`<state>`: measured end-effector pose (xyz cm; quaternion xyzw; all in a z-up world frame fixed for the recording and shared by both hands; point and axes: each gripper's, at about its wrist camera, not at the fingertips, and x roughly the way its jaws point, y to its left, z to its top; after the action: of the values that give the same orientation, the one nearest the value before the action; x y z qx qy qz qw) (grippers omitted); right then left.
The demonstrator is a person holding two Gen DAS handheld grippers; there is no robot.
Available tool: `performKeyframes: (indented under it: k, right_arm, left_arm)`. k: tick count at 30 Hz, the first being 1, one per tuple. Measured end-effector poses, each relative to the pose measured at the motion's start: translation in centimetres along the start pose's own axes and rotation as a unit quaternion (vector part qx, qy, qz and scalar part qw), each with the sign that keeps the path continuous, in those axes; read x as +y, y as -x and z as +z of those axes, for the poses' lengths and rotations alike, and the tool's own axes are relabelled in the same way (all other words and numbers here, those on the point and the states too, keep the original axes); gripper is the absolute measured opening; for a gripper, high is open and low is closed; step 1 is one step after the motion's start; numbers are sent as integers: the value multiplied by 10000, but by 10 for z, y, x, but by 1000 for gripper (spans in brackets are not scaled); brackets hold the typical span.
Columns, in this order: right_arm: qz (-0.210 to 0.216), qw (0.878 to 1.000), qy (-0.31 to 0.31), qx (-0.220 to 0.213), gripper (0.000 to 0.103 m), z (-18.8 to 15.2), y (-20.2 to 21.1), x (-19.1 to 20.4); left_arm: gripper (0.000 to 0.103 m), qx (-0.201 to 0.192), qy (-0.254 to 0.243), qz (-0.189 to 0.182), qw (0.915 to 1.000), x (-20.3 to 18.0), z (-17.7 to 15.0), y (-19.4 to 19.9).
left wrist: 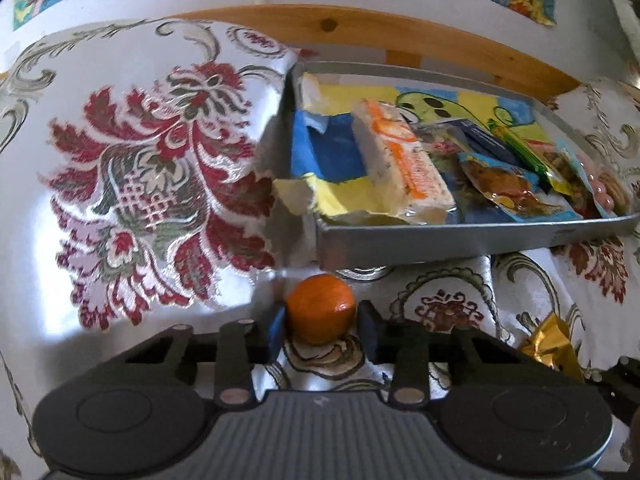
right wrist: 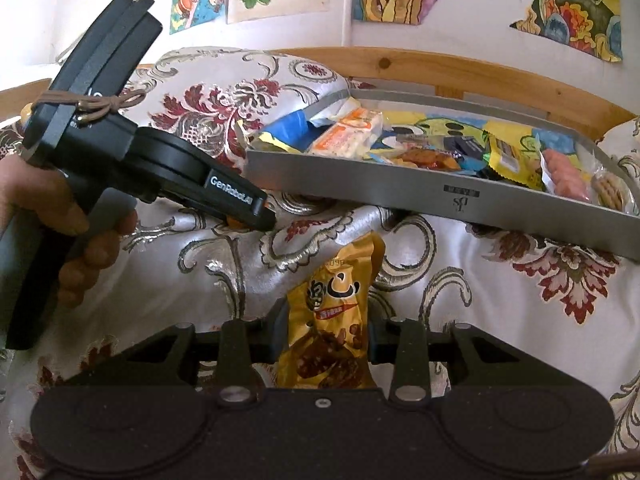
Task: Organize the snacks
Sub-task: 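Close the left tool on the orange while the right tool holds the golden bag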
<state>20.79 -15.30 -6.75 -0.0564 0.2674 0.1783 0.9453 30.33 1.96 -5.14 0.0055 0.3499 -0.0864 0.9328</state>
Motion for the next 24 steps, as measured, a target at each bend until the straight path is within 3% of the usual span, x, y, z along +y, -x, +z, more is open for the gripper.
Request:
performKeyframes:
  k: [7,12,17,24]
  right_arm:
    - [114,9992,-277,253,48,-2,4,-7]
    - [230,9976,-521,395,48,-4,4,-14]
    - [167,9976,-548,378,38,-5,9,-13]
    - [-168,9986,-464,182,36,-6,20,-10]
  left_arm:
    - [39,-35,162,55,9998,-2,-1,0]
    - [39,-66,260,-7,9996,1,-5,5]
    - [39,-78,363,-72,9993,4,-10,17]
    - [39,-142,386,-123,9991,6,-16,30]
